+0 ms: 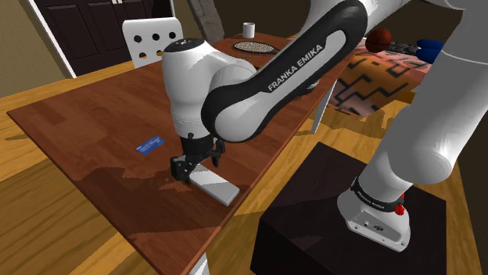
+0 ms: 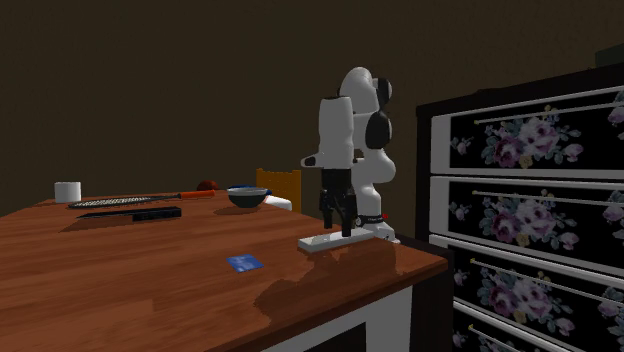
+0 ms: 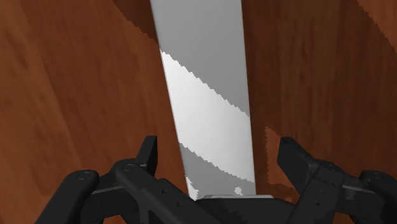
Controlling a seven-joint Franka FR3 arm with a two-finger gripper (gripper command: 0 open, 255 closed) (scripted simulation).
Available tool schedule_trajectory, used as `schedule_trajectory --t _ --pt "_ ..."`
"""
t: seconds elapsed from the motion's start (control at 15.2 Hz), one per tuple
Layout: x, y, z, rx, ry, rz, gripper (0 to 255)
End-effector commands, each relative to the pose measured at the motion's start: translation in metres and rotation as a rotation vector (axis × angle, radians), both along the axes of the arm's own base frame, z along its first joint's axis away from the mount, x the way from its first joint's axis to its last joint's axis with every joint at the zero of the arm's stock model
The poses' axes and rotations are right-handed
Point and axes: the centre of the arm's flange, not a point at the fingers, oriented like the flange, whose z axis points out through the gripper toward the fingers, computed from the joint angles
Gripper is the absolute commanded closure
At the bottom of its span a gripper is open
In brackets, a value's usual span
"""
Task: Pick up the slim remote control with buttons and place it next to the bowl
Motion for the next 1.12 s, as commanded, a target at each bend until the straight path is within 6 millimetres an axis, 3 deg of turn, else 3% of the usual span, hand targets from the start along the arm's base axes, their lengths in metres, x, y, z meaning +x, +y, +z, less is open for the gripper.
schedule_trajectory --t 0.0,0.07,0.59,0.66,1.06 --pt "-0.0005 -0.0008 -0.0107 0.000 -0.001 0.000 0" --pt "-0.0005 -0.0006 -0.0190 0.000 -0.001 0.000 0" --pt "-0.0005 -0.0006 -0.0189 0.000 -0.001 0.000 0" --pt "-0.0005 -0.0006 -0.0189 0.000 -0.001 0.000 255" --pt "-0.0007 -0.0004 -0.0187 0.000 0.000 0.000 255"
